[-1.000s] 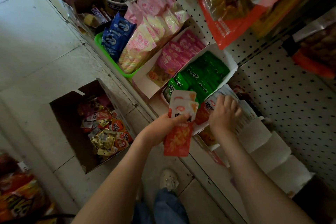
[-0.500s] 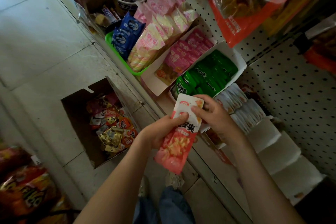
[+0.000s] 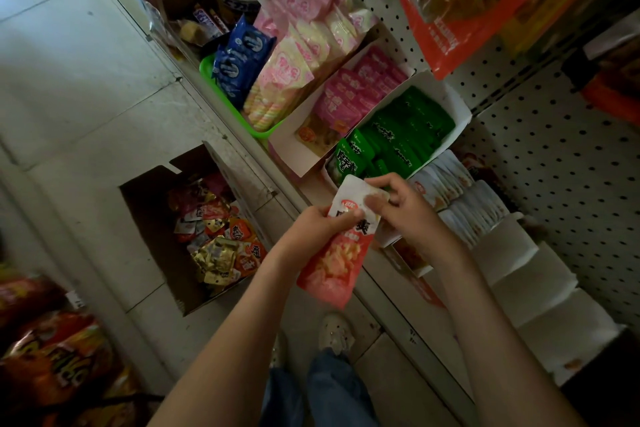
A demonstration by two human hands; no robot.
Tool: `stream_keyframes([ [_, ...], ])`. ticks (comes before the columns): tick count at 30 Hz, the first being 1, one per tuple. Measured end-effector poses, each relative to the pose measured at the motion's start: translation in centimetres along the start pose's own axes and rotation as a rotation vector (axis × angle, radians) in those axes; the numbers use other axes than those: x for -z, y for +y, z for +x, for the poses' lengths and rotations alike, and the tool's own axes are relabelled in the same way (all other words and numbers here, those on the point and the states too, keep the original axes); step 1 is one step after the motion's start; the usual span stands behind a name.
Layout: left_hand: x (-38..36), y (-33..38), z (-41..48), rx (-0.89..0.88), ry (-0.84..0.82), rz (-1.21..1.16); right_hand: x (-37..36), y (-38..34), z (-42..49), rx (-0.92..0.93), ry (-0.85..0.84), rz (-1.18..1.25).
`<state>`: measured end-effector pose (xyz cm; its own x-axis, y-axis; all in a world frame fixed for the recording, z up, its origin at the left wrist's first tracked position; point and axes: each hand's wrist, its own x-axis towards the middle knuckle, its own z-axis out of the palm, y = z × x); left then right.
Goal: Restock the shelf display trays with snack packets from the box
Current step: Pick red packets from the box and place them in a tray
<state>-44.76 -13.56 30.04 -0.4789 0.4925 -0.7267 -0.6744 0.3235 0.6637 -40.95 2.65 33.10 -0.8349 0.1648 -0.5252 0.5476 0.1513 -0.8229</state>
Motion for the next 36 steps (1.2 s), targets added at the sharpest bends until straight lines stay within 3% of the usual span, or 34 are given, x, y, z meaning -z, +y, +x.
stream_keyframes([
  [6,-0.7,-0.3,0.6,-0.11,0.195,0.247,-0.4,0.3,-0.4,-0.063,-0.122,-0.142],
  [10,-0.8,0.0,0.3,-0.08,0.024,0.161,0.7,0.0,-0.8,-0.063,-0.13,-0.176],
  [12,-0.5,-0.2,0.4,-0.052,-0.092,0.151,1.5,0.3,-0.7,-0.075,-0.001,-0.188],
  [15,-0.1,-0.5,1.1,-0.043,-0.078,0.285,2.6,0.4,-0.7,-0.116,0.12,-0.176],
  [21,-0.7,-0.3,1.5,-0.125,-0.055,0.526,3.8,0.7,-0.6,-0.24,-0.08,-0.327],
  [27,-1.8,-1.1,2.5,-0.095,0.03,0.391,3.4,0.8,-0.5,-0.191,0.059,-0.247],
  [32,-1.8,-2.5,3.5,-0.094,0.05,0.102,4.2,2.3,-0.7,-0.206,0.471,-0.467],
  [36,-2.1,-3.8,4.2,-0.029,0.047,0.118,2.7,2.6,-1.4,-0.152,0.508,-0.579],
])
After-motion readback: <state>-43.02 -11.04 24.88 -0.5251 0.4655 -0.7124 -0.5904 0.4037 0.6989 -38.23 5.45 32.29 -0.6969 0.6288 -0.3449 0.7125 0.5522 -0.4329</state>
